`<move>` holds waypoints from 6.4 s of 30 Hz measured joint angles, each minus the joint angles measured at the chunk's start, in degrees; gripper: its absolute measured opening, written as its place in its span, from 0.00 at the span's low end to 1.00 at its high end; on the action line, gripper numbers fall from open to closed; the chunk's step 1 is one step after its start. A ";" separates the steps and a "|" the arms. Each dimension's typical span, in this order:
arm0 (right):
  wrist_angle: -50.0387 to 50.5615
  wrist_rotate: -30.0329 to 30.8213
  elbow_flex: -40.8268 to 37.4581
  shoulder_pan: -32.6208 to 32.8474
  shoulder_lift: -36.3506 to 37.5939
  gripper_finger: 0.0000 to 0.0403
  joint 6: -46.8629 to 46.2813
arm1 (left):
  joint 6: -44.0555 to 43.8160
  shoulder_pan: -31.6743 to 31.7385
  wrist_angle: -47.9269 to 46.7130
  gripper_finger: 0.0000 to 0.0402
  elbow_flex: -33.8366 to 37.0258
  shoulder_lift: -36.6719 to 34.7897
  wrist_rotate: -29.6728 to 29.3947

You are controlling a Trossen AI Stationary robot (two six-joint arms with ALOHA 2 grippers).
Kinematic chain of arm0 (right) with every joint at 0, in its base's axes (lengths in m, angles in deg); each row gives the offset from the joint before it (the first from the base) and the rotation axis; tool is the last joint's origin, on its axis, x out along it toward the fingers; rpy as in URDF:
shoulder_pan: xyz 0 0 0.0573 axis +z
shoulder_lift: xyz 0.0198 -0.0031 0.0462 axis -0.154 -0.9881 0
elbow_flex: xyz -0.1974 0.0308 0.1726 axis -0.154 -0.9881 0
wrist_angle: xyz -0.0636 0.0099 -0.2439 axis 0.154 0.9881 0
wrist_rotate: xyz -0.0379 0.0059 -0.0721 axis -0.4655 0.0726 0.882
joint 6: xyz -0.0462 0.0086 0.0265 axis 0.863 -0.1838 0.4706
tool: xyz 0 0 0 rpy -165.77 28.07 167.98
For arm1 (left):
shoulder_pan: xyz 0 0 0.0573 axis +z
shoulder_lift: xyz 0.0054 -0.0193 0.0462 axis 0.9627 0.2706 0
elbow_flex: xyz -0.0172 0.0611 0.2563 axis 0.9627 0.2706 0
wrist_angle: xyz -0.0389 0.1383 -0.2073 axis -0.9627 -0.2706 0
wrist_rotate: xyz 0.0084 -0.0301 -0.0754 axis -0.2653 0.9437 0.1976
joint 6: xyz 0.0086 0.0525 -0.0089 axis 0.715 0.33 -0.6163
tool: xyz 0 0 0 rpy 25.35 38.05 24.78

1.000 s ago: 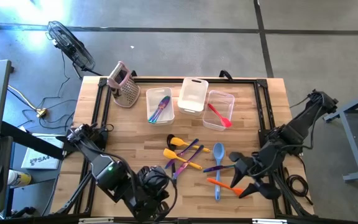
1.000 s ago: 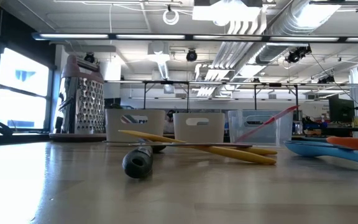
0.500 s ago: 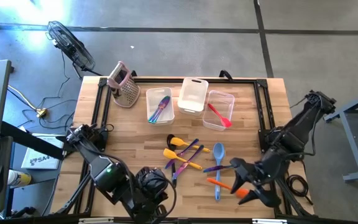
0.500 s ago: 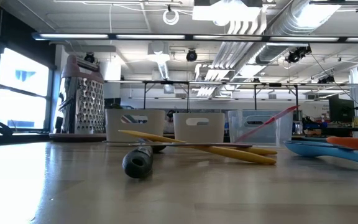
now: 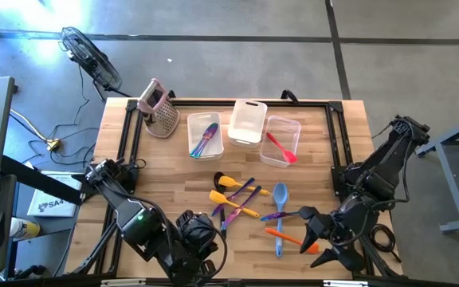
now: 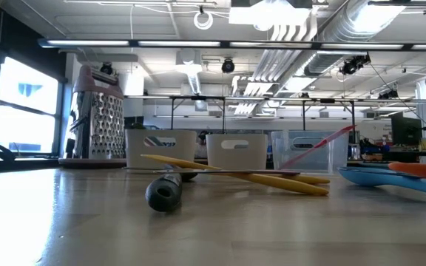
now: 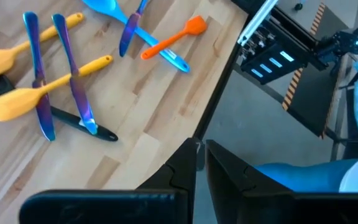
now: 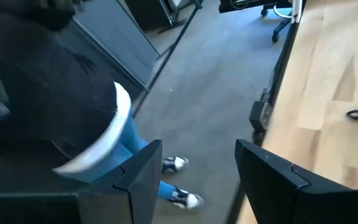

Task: Pick & Place Kitchen Items
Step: Put the orange spatula into the transparent bin

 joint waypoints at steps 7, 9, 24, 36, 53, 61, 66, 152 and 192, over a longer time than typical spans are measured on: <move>0.57 2.40 0.00 1.55 -0.03 0.49 -8.55 | 2.14 0.00 0.00 0.08 0.00 0.00 -2.29; 3.88 7.75 0.02 2.44 -0.54 0.49 -9.07 | 2.14 0.00 -0.02 0.08 0.00 0.00 -3.06; 17.73 22.51 0.02 5.04 -13.68 0.49 -23.13 | 6.78 0.00 -0.85 0.08 0.00 0.02 -3.51; 21.16 14.92 0.02 6.95 -25.41 0.49 -32.61 | 8.13 0.00 -0.72 0.08 0.00 0.06 -3.90; 26.64 18.19 0.02 5.80 -30.69 0.49 -29.24 | 10.63 0.39 -0.40 0.08 0.04 3.61 1.51; 23.83 18.31 -0.72 3.92 -30.75 0.49 -22.32 | 10.66 0.37 -0.10 0.08 0.04 3.63 2.05; 18.28 15.86 -4.52 3.14 -30.75 0.49 -21.28 | 10.64 0.37 -0.02 0.08 0.04 3.63 2.94; 31.75 21.05 -3.93 -5.84 1.59 0.06 -32.19 | 15.02 2.03 -3.14 0.08 -0.02 3.61 8.62; 53.79 -19.49 1.75 -80.73 -16.72 0.07 26.54 | 52.72 36.02 -17.07 0.08 -0.02 -2.05 10.70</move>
